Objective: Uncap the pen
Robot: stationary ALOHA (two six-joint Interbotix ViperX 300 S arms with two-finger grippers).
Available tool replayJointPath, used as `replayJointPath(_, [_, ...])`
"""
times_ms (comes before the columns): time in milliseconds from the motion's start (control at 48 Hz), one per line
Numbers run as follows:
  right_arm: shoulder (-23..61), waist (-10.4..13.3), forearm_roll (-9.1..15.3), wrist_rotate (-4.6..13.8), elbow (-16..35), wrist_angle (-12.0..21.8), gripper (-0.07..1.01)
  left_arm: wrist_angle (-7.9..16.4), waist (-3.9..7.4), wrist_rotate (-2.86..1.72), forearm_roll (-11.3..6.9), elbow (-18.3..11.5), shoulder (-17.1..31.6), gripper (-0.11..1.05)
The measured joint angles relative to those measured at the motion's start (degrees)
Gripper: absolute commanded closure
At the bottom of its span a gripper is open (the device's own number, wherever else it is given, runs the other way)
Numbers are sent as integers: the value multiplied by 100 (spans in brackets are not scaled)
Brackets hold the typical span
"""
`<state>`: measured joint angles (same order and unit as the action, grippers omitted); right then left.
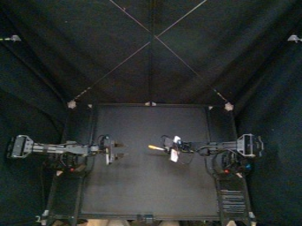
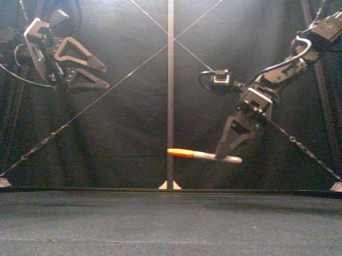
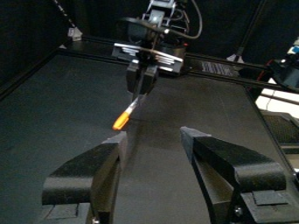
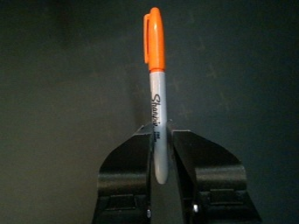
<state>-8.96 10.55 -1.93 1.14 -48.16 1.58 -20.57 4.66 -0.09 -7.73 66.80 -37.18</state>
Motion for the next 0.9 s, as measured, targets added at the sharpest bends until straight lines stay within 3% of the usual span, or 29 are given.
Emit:
replayJointPath(208, [-70,-299,193,-9,413,-158,45,0,9,0,-35,-149,281,-6])
replayJointPath(417, [18,-475,396,-18,747,-237,45,0,9,0,-44,-299,492,-6])
replayJointPath(542, [105,-527,431,-26,861,-246,45,0,9,-26,-167,-387,668,-6])
replayJointPath(667, [185,-580,475,-26,976,-290,45,0,0,-35,-422,-492,888,-6])
replayJointPath(729, [220,-606,536,-18,1037,-299,45,0,-9,-18,-510,-563,1037,-6])
replayJointPath(896, [290,-650,606,-26,1116,-308,45,0,-18,-18,-554,-765,1397,-6])
